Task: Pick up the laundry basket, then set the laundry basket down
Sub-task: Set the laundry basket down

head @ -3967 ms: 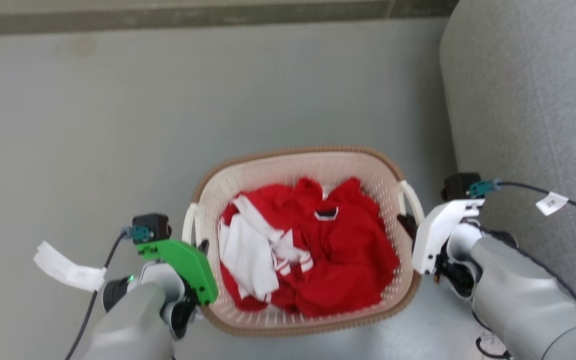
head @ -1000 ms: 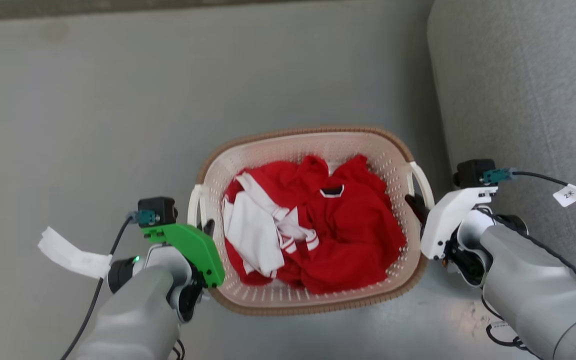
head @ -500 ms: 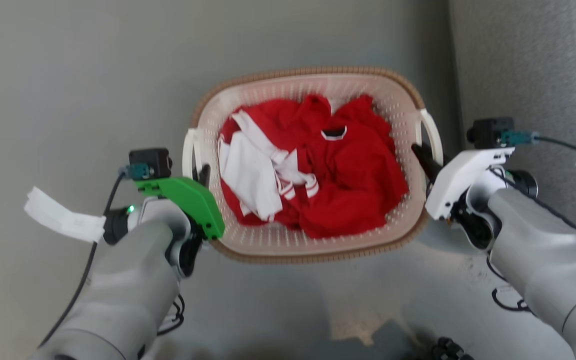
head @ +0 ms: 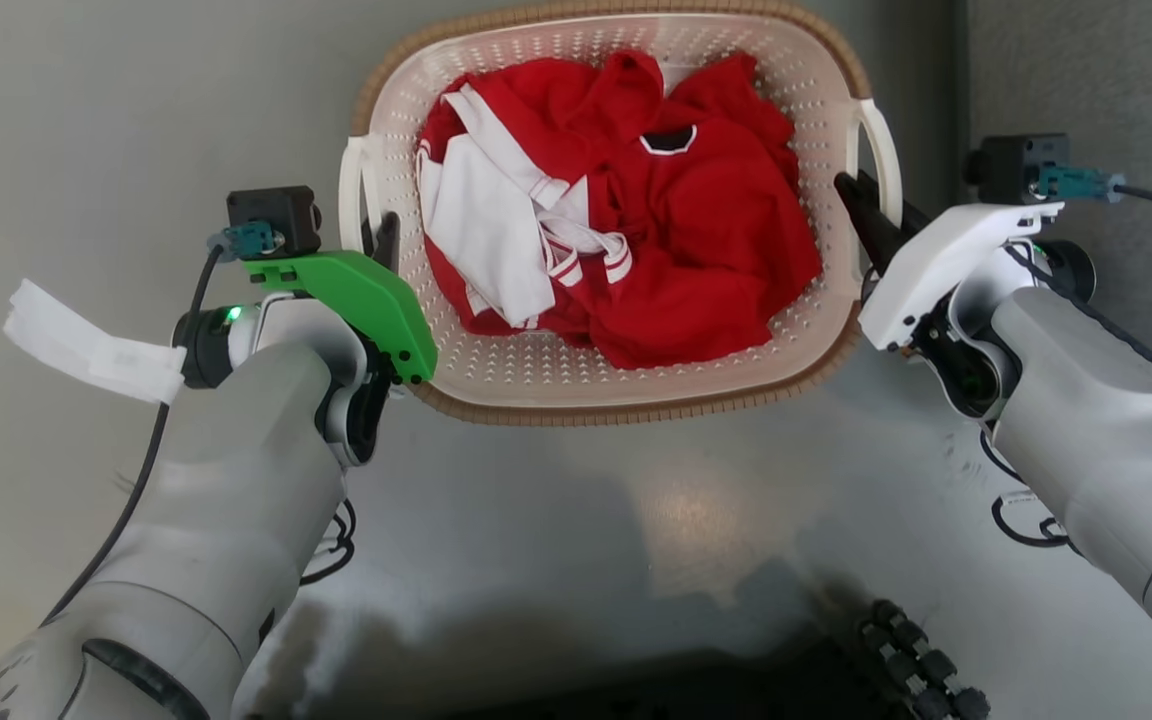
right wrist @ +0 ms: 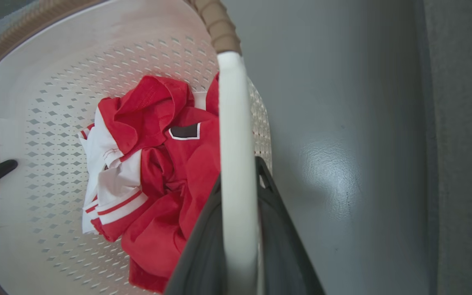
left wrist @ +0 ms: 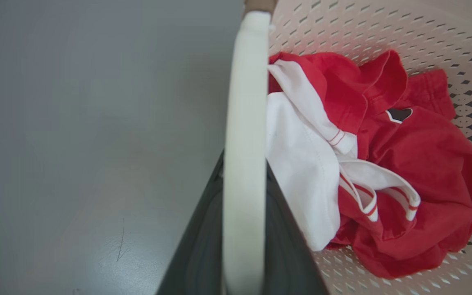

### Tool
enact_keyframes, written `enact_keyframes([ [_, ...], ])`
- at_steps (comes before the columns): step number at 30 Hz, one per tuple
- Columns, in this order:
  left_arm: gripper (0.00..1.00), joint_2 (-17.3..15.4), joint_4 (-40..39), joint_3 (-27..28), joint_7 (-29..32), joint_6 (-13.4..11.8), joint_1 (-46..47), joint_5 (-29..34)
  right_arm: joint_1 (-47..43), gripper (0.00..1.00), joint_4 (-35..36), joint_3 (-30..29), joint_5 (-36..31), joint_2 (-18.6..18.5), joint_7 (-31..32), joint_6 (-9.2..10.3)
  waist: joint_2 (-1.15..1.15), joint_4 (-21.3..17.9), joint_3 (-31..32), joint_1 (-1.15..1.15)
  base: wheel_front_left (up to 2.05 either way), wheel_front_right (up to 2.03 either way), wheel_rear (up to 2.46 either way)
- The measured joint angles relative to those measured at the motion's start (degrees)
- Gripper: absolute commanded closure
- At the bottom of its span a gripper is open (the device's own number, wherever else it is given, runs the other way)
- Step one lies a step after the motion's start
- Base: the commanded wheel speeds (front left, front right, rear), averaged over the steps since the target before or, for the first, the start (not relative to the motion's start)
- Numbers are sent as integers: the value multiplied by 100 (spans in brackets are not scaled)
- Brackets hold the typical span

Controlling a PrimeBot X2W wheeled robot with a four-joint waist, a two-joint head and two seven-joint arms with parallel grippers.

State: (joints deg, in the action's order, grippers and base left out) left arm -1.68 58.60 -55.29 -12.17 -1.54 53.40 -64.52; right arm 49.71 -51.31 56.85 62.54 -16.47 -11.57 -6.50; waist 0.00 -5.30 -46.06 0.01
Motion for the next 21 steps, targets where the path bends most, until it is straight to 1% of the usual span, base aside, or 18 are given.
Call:
enact_keyframes([
  [8,100,-3,45,-48,-49,-32,98,0,65,100,7,87,51,-3,-58,0,0,-5,-429,0,0,0,0],
  [21,100,-26,91,-147,-109,-57,214,0,199,100,87,231,116,-37,-158,4,0,-14,-653,0,0,0,0],
])
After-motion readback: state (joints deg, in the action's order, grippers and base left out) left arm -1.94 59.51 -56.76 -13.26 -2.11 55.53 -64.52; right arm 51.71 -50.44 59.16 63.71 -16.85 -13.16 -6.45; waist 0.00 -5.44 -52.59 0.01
